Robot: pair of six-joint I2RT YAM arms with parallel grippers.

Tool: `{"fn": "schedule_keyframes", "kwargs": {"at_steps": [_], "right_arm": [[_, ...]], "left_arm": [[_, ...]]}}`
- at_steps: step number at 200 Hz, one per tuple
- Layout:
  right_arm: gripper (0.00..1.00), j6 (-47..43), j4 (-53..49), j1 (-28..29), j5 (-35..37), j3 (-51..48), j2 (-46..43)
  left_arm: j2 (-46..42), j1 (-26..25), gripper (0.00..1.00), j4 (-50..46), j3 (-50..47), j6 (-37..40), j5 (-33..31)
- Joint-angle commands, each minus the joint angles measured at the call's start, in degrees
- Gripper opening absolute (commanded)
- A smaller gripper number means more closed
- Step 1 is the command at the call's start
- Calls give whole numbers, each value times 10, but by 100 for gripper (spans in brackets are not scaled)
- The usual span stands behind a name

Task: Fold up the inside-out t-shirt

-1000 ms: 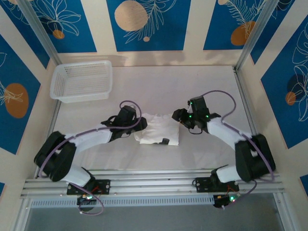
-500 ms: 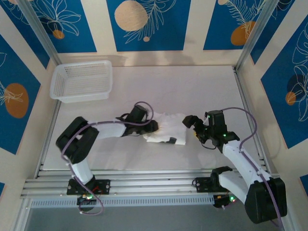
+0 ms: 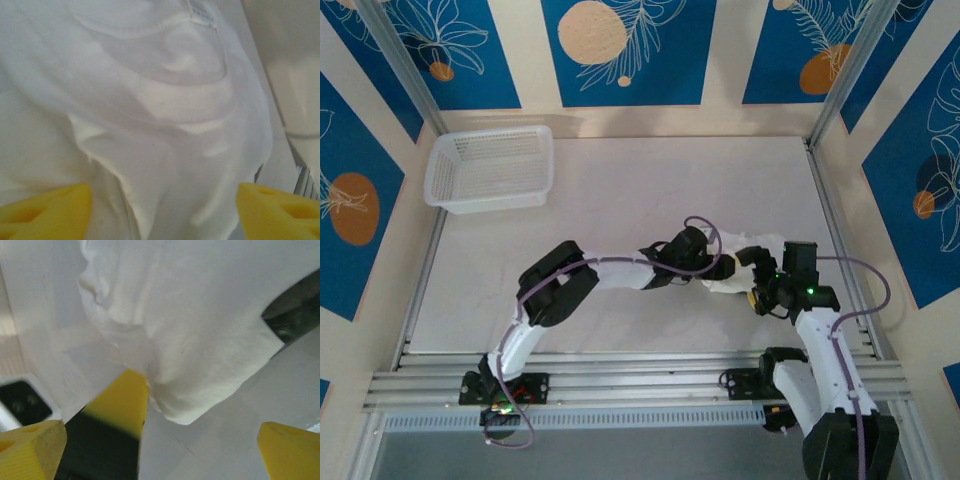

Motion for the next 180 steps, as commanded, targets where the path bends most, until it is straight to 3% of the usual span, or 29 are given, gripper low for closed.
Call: {"fn": "schedule_keyframes", "kwargs": {"at_steps": [1,22,35,46,66,108,128,180], "right_arm": [[95,45,21,-13,-46,-44,9],[90,48,59,-14,-35,-58,51],[79,45,103,-15,-41,-63,92],[62,41,146,-15,-44,-60,134],[57,32,187,-5,-29,-33,211],[38,-15,217,-4,66,62,347],[28,-11,240,-11,76,101,407],[24,-18,224,-31,119,259,545]], "left_arm": [[-120,14,88,18,-65,72,-81],[-239,15,99,11,-140,148,-146],[-303,15,99,-4,-184,181,-180],[-349,15,99,-18,-216,198,-206],[-407,16,98,-41,-265,220,-223],[-445,16,96,-47,-332,188,-236],[-445,16,96,-55,-330,194,-248],[-441,22,95,-65,-326,205,-268]]}}
